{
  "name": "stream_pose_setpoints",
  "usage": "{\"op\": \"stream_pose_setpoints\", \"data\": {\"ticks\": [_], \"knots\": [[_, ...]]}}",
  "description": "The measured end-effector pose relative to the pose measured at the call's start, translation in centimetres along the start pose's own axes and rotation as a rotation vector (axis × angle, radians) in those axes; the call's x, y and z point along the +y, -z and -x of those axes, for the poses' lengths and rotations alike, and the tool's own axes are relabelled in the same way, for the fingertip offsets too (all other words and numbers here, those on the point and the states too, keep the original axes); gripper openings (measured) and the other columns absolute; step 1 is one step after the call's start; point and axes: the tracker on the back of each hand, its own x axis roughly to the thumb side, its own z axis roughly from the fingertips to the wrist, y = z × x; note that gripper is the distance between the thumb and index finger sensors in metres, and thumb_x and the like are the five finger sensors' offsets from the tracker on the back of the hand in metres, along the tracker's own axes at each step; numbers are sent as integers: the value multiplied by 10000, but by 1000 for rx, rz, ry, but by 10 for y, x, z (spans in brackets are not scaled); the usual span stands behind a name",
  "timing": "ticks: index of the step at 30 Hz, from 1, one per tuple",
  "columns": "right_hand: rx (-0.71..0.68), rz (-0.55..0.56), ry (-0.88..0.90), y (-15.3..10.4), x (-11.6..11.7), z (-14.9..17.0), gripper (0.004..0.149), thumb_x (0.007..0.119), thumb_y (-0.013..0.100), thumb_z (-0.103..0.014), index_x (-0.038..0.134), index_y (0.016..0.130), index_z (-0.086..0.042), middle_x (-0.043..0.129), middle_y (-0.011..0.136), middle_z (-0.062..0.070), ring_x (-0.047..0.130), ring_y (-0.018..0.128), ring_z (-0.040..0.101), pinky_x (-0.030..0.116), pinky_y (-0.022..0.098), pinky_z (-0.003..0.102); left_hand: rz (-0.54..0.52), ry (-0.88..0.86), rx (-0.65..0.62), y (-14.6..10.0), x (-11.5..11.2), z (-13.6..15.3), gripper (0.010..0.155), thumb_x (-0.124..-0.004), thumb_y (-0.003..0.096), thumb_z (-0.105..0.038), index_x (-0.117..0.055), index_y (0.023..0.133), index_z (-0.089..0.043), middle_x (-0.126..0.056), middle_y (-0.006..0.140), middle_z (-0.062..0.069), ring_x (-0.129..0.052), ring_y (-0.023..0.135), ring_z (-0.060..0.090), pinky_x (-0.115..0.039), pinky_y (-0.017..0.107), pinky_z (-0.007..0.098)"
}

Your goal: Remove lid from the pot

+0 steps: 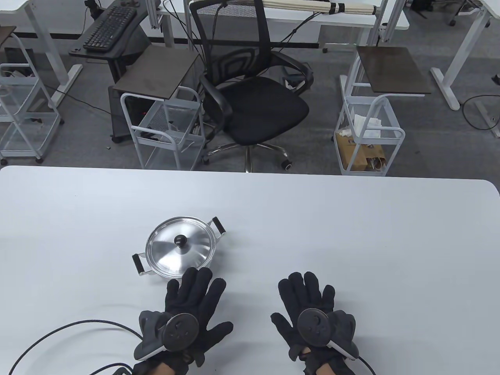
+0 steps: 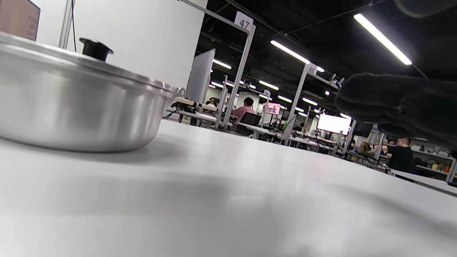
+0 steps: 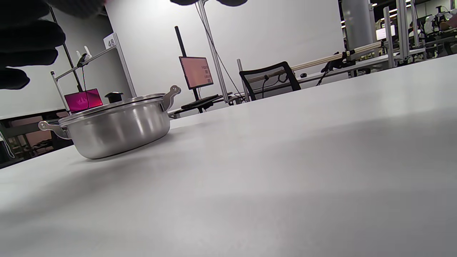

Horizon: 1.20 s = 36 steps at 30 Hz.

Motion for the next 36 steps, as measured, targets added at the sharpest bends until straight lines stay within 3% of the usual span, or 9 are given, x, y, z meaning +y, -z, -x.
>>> {"op": "stream_pose_setpoints", "data": {"ticks": [6, 11, 16, 25, 28, 31, 33, 36], "knots": [[6, 5, 32, 0, -1, 1, 733, 572, 515, -595, 263, 1098, -275, 182, 1190, 81, 118, 1096, 484, 138, 689, 770, -168, -107, 103, 7, 44, 29, 864, -606, 435, -848, -292, 1137, -455, -324, 1270, 1, -325, 1167, 367, -343, 765, 677], [5, 6, 41, 0, -3, 1, 732, 574, 516, -593, 264, 1099, -275, 189, 1191, 82, 119, 1096, 487, 142, 691, 771, -214, -189, 245, 17, 60, 69, 849, -608, 438, -841, -342, 1138, -441, -385, 1261, 20, -421, 1146, 378, -421, 753, 667], [10, 1, 46, 0, -4, 2, 734, 575, 516, -592, 262, 1100, -275, 190, 1191, 84, 146, 1094, 486, 145, 690, 771, -202, -248, 421, 25, 56, 116, 834, -617, 438, -828, -397, 1130, -418, -456, 1243, 32, -494, 1121, 382, -487, 737, 650], [22, -15, 55, 0, -4, 3, 731, 575, 518, -592, 271, 1101, -273, 195, 1191, 87, 146, 1095, 488, 153, 693, 772, -121, -201, 718, 26, 20, 166, 786, -651, 449, -776, -490, 1101, -368, -628, 1170, 40, -714, 1007, 363, -674, 641, 578], [29, -22, 58, 0, -4, 4, 730, 575, 517, -592, 276, 1100, -270, 199, 1191, 88, 146, 1095, 490, 157, 694, 772, -103, -153, 807, 26, 10, 174, 748, -674, 461, -721, -529, 1076, -321, -803, 1063, 42, -897, 832, 347, -783, 509, 515], [38, -41, 58, 1, -2, 6, 731, 577, 518, -589, 271, 1102, -271, 207, 1191, 92, 150, 1095, 491, 162, 695, 771, -84, -162, 870, 27, 3, 181, 717, -712, 456, -677, -628, 1011, -231, -1050, 771, 6, -1033, 563, 307, -840, 338, 446], [39, -36, 56, 0, -3, 6, 730, 577, 519, -589, 276, 1101, -269, 212, 1191, 92, 154, 1095, 493, 166, 695, 771, -82, -169, 901, 27, -1, 182, 670, -738, 455, -633, -686, 963, -198, -1105, 608, -48, -1055, 425, 274, -845, 258, 414], [40, -32, 63, 0, -3, 6, 730, 578, 519, -588, 273, 1100, -270, 215, 1192, 92, 160, 1096, 493, 172, 696, 771, -72, -241, 950, 26, -5, 187, 647, -742, 456, -627, -723, 926, -183, -1113, 483, -111, -1056, 317, 239, -840, 184, 386]]}}
